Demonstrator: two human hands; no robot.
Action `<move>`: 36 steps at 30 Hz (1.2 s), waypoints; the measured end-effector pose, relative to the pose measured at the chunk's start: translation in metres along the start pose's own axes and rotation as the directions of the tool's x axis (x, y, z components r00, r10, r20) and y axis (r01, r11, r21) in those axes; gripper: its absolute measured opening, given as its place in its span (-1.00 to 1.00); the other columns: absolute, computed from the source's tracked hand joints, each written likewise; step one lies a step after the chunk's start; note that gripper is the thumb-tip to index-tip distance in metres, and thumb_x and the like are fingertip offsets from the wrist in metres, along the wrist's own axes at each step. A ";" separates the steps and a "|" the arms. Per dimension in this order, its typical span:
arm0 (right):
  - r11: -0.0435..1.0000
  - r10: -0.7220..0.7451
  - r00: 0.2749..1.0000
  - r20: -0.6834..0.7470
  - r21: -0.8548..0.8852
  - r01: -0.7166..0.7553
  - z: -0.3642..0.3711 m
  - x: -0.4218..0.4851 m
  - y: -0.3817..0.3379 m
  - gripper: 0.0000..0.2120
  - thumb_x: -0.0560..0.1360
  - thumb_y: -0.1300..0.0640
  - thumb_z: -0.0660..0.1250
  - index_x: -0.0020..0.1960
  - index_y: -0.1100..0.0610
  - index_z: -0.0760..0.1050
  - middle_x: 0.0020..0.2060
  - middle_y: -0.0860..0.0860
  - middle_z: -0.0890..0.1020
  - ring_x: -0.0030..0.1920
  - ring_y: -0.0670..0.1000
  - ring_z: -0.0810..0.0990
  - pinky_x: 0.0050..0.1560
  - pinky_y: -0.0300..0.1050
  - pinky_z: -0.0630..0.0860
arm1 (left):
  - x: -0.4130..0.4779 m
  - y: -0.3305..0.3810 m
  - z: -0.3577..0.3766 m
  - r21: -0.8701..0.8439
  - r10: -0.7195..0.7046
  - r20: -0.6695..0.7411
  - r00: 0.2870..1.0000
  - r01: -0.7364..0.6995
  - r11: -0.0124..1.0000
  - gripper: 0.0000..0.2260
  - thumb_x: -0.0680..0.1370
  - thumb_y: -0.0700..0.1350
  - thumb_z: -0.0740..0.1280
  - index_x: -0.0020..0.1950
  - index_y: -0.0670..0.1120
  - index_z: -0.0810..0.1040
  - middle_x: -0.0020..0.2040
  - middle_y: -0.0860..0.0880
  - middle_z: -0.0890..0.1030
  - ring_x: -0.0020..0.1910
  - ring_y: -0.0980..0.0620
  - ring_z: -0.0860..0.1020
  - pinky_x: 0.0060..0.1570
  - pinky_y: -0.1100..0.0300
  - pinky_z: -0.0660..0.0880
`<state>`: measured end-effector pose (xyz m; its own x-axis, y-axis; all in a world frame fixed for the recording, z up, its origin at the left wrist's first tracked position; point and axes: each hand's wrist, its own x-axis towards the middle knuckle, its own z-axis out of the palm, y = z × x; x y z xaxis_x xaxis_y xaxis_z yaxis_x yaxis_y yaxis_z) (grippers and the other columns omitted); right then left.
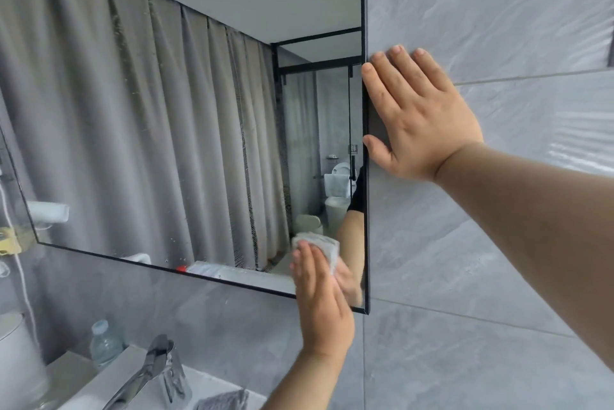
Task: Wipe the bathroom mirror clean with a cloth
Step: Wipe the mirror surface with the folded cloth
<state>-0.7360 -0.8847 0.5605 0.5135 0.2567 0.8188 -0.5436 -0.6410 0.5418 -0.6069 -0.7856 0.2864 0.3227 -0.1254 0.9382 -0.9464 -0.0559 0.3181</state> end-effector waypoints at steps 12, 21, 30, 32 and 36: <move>1.000 -0.010 1.000 -0.003 0.020 0.010 -0.001 0.000 0.000 -0.21 0.52 -0.19 0.06 0.56 0.32 0.13 0.50 0.30 0.28 0.52 0.34 0.22 0.54 0.27 0.04 | 0.037 0.000 -0.019 0.030 0.161 0.197 0.967 -0.170 0.985 -0.55 0.71 -0.09 -0.11 0.58 -0.20 0.07 0.60 -0.10 0.04 0.59 -0.10 0.05 0.56 0.00 0.00; 0.999 -0.005 1.000 -0.023 0.051 0.006 -0.002 -0.001 -0.001 -0.21 0.49 -0.16 0.12 0.55 0.33 0.16 0.49 0.32 0.30 0.50 0.35 0.24 0.54 0.27 0.04 | 0.094 -0.082 -0.075 -0.023 -0.511 -0.109 0.852 0.512 0.859 -0.51 0.69 -0.22 0.00 0.61 -0.16 -0.05 0.61 0.02 -0.12 0.59 0.08 -0.09 0.46 0.40 -0.16; 0.999 -0.007 0.999 -0.039 0.047 0.009 0.000 0.000 -0.001 -0.22 0.50 -0.16 0.10 0.54 0.34 0.18 0.48 0.33 0.32 0.49 0.36 0.26 0.53 0.29 0.08 | 0.102 -0.044 -0.066 -0.057 -0.355 -0.069 0.932 0.351 0.935 -0.46 0.65 0.00 -0.01 0.59 -0.08 -0.07 0.61 -0.04 -0.11 0.59 0.10 -0.16 0.56 0.16 -0.15; 0.999 -0.007 0.999 -0.037 0.048 0.009 0.000 0.000 -0.002 -0.22 0.51 -0.16 0.10 0.55 0.34 0.18 0.48 0.32 0.32 0.49 0.36 0.26 0.53 0.29 0.08 | 0.109 -0.021 -0.062 0.062 0.059 0.114 0.992 -0.067 0.996 -0.49 0.67 -0.01 -0.02 0.60 -0.09 -0.05 0.61 -0.06 -0.05 0.61 0.02 -0.12 0.57 0.10 -0.13; 0.998 -0.009 1.000 -0.029 0.057 0.010 -0.001 0.000 -0.002 -0.22 0.51 -0.18 0.10 0.55 0.33 0.17 0.48 0.32 0.32 0.49 0.36 0.25 0.54 0.28 0.07 | 0.143 0.003 -0.054 0.155 0.379 0.247 0.892 -0.422 0.893 -0.54 0.71 -0.05 -0.13 0.57 -0.20 -0.01 0.59 -0.17 0.04 0.61 -0.06 -0.04 0.57 0.00 -0.04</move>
<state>-0.7356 -0.8829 0.5593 0.4985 0.2834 0.8192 -0.4995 -0.6785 0.5387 -0.5639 -0.7502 0.4290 -0.0676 -0.3774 0.9236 -0.9796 -0.1504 -0.1331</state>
